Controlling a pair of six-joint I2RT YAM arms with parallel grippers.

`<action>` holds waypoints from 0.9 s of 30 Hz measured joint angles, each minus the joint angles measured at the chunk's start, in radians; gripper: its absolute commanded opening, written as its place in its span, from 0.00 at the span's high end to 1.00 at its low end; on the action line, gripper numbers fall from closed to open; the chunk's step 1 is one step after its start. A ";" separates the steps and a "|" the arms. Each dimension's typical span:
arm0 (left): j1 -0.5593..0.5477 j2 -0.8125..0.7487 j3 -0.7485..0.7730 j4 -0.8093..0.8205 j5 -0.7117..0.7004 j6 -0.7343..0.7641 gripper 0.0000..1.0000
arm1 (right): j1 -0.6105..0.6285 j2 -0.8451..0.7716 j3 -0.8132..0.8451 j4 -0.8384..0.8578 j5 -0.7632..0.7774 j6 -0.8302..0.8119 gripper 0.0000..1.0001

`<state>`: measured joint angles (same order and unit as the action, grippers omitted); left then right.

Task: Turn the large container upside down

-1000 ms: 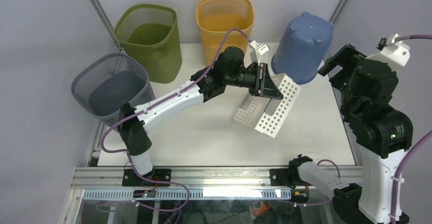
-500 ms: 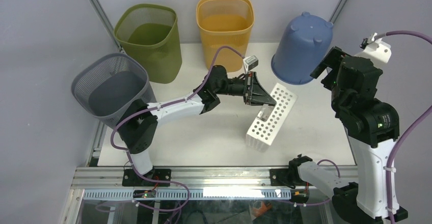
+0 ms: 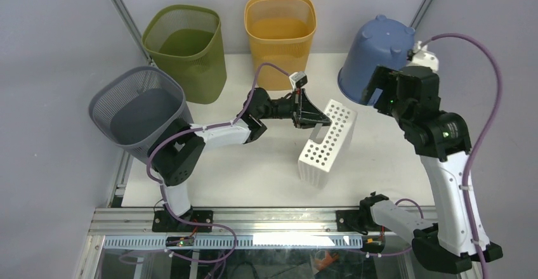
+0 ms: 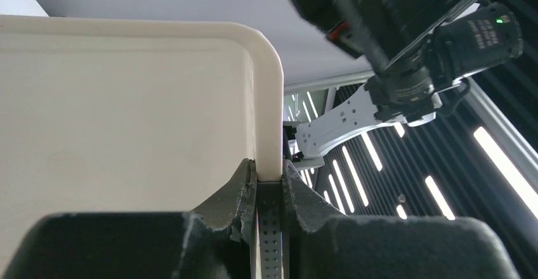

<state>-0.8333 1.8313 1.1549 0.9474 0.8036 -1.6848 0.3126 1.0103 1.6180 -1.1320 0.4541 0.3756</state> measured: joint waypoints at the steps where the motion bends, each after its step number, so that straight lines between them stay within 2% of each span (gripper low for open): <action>1: 0.011 0.001 -0.009 0.015 -0.001 -0.011 1.00 | -0.004 0.003 -0.026 0.011 -0.063 0.000 0.07; 6: 0.076 0.001 -0.041 0.046 -0.002 -0.034 1.00 | -0.032 0.026 -0.161 0.045 -0.363 0.018 0.08; 10: 0.124 -0.002 -0.061 0.036 -0.002 -0.032 1.00 | -0.048 0.025 -0.195 0.057 -0.520 0.042 0.08; 20: 0.181 -0.026 -0.054 -0.095 0.040 0.047 1.00 | -0.051 -0.003 -0.195 0.089 -0.703 0.053 0.08; 27: 0.253 -0.026 -0.036 -0.210 0.111 0.143 1.00 | -0.051 0.003 -0.195 0.089 -0.737 0.049 0.08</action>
<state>-0.5808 1.8050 1.1191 0.7376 0.9150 -1.5417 0.2611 1.0130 1.4227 -1.0435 -0.2829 0.4244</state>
